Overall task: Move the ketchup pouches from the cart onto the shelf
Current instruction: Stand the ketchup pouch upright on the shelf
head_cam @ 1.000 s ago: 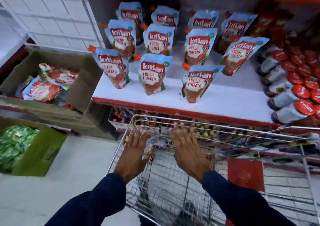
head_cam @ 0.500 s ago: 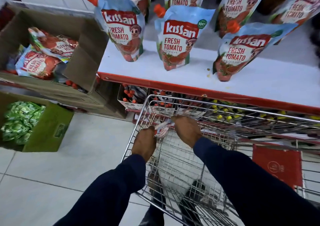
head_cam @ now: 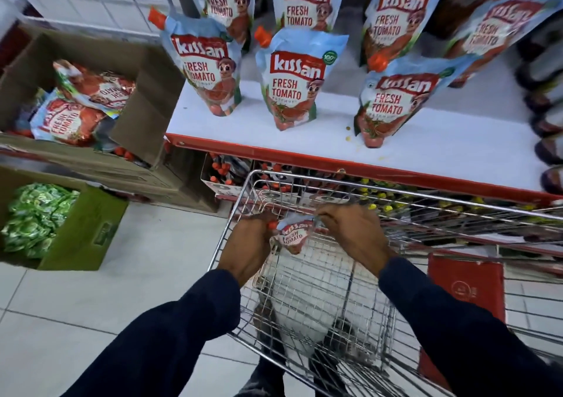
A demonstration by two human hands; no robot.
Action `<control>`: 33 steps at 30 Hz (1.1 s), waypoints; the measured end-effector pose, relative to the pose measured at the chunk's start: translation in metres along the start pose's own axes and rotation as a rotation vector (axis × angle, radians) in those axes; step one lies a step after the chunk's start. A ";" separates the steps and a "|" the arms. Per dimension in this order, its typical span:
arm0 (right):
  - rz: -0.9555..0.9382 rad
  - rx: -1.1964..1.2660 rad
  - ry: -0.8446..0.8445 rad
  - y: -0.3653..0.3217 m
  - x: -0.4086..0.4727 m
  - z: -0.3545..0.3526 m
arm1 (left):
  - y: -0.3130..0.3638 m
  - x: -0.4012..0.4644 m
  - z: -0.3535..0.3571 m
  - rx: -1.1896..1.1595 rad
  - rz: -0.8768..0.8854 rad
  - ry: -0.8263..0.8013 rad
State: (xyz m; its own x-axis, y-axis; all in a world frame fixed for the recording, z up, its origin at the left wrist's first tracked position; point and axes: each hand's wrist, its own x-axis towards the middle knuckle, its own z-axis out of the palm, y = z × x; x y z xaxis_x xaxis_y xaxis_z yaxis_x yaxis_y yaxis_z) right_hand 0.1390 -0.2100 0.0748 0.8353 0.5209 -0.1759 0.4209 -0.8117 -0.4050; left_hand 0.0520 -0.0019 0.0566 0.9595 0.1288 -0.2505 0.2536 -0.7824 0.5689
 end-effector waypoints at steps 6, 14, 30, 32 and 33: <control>0.045 0.037 0.078 0.012 -0.050 -0.085 | 0.067 -0.017 -0.041 0.094 0.173 0.077; -0.008 0.037 0.284 0.043 -0.089 -0.193 | 0.177 -0.010 -0.083 0.098 0.361 0.204; 0.042 0.072 0.565 0.165 -0.052 -0.278 | 0.330 0.104 -0.070 0.102 0.432 0.226; 0.059 0.058 0.584 0.167 -0.048 -0.279 | 0.335 0.108 -0.067 0.077 0.406 0.233; 0.072 0.046 0.586 0.170 -0.044 -0.280 | 0.337 0.113 -0.065 0.074 0.398 0.238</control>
State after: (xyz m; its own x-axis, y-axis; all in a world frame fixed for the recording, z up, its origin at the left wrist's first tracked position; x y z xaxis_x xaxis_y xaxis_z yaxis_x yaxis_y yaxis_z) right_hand 0.2730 -0.4452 0.2648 0.9227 0.2214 0.3157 0.3512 -0.8206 -0.4509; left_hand 0.2536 -0.2115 0.2714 0.9840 -0.0606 0.1678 -0.1411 -0.8398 0.5243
